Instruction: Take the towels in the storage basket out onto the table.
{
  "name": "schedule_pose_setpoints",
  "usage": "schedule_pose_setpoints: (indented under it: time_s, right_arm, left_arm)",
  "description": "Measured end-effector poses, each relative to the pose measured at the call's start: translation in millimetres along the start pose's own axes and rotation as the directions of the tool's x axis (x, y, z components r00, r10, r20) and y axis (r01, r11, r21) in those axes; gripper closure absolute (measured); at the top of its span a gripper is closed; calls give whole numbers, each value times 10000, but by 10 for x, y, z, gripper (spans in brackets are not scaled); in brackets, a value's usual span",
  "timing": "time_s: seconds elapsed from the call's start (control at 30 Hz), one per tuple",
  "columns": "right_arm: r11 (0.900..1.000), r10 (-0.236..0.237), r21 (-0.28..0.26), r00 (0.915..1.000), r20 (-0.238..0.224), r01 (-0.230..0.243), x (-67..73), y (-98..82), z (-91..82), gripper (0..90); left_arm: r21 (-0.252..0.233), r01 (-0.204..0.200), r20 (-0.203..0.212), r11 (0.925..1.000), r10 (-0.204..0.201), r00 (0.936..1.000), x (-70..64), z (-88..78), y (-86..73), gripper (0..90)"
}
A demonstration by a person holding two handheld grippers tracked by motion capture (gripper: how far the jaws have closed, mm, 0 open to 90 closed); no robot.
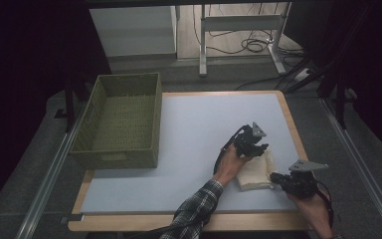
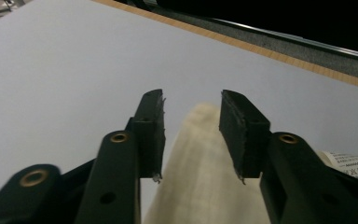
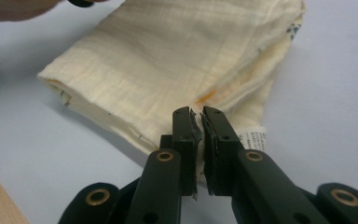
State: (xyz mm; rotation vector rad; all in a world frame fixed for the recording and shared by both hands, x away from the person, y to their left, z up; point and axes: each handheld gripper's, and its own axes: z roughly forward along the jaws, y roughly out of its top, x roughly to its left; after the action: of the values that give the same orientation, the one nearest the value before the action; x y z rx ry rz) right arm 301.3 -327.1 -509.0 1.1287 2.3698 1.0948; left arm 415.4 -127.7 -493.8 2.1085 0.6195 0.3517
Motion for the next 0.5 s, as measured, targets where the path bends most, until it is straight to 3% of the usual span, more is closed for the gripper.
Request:
schedule_pose_setpoints:
  time_s: [0.23,0.5]
  right_arm:
    - [10000,-63,35,9995,308,62,-24,-27,-109,777]
    - [9994,-71,-333,9968,791,97,-63,89,-291,664]
  left_arm:
    - [133,-22,-397,9999,27,9992,107,-225,-134,480]
    - [393,339,-439,9987,-322,9985,282,-565,-337,444]
